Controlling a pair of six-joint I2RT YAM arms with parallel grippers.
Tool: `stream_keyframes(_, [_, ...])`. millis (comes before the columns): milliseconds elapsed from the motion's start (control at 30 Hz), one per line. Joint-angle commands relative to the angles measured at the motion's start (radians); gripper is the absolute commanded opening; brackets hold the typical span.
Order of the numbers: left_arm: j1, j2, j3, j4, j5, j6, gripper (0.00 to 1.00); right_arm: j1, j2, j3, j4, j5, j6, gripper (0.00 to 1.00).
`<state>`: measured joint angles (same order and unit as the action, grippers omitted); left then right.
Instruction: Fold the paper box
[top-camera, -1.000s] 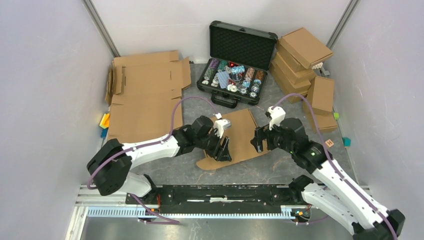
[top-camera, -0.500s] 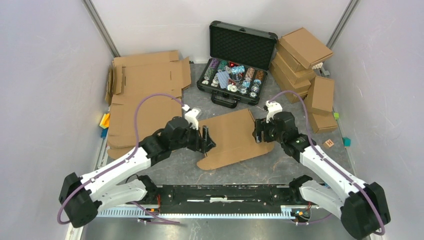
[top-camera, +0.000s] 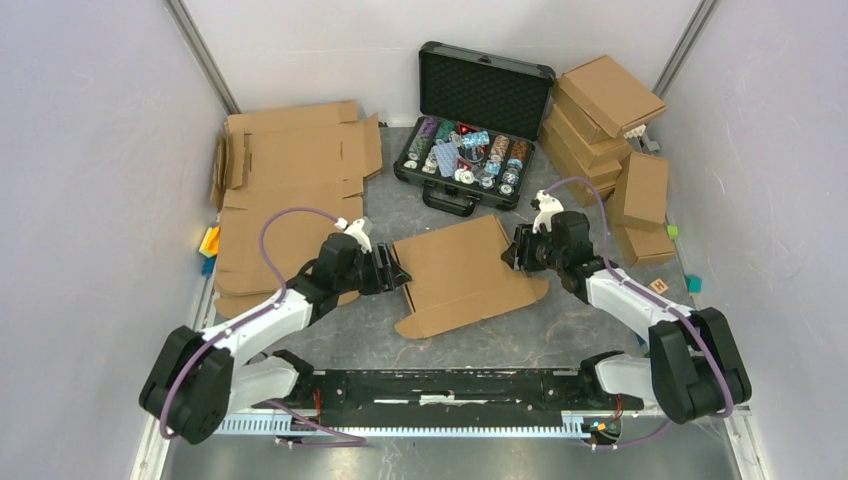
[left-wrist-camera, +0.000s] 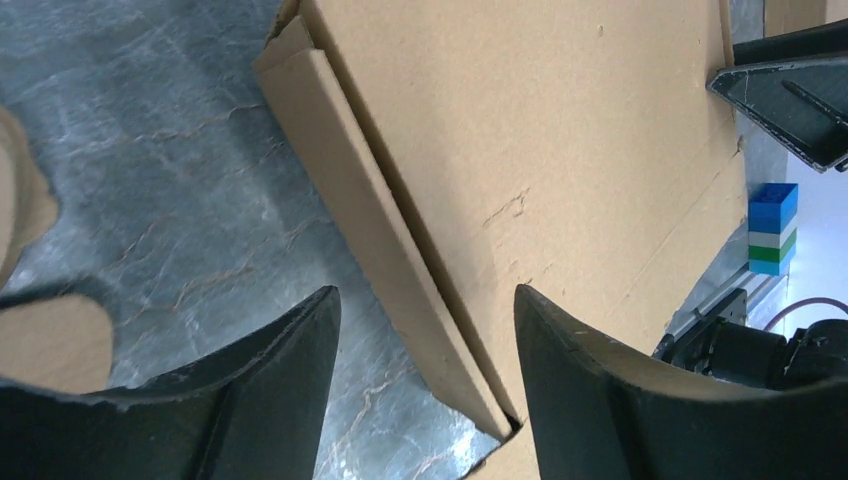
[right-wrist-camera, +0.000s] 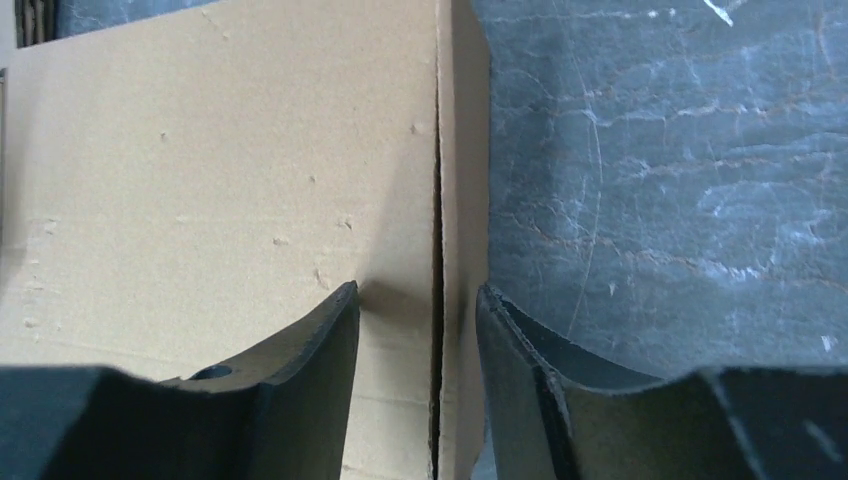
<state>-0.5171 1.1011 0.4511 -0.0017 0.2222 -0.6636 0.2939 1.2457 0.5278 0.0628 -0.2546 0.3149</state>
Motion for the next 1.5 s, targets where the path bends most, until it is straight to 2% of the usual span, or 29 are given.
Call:
stream_keyframes(0, [0.009,0.083,0.027,0.173,0.076,-0.048,0.66,-0.006,0.026,-0.002,0.096,-0.052,0.012,0.48])
stream_keyframes(133, [0.011,0.145,0.051,0.187,0.092,-0.030,0.51,-0.006,0.001,-0.047,0.102,-0.100,0.012,0.43])
stream_keyframes(267, [0.012,0.179,0.074,0.181,0.109,0.011,0.29,0.010,-0.065,-0.100,0.072,-0.131,0.002,0.38])
stream_keyframes(367, [0.012,0.195,0.112,0.117,0.126,0.064,0.27,0.038,-0.142,-0.143,0.027,-0.143,0.002,0.37])
stream_keyframes(500, [0.009,0.186,0.121,0.093,0.138,0.123,0.33,0.114,-0.304,-0.188,-0.050,-0.110,0.038,0.37])
stream_keyframes(567, [0.009,0.199,0.129,0.098,0.127,0.136,0.36,0.157,-0.382,-0.211,-0.082,-0.082,0.074,0.42])
stream_keyframes(733, [0.009,0.289,0.224,0.121,0.109,0.203,0.43,0.253,-0.495,-0.264,-0.093,-0.076,0.171,0.46])
stream_keyframes(933, [0.007,0.501,0.458,0.146,0.213,0.237,0.45,0.277,-0.570,-0.251,-0.201,-0.054,0.153,0.77])
stream_keyframes(1033, [0.007,0.513,0.512,0.128,0.168,0.267,0.54,0.277,-0.609,-0.211,-0.311,0.000,0.102,0.86])
stream_keyframes(1167, [0.009,0.414,0.516,-0.027,0.011,0.322,0.63,0.277,-0.662,-0.130,-0.453,0.122,0.027,0.95])
stream_keyframes(1367, [0.008,0.150,0.373,-0.119,-0.137,0.304,0.88,0.277,-0.629,-0.029,-0.518,0.248,-0.057,0.98])
stream_keyframes(1433, [0.008,0.068,0.329,-0.152,-0.157,0.262,0.88,0.276,-0.581,0.006,-0.502,0.280,-0.069,0.98])
stream_keyframes(1467, [0.006,0.024,0.298,-0.153,-0.154,0.232,0.82,0.277,-0.550,0.023,-0.476,0.297,-0.071,0.98])
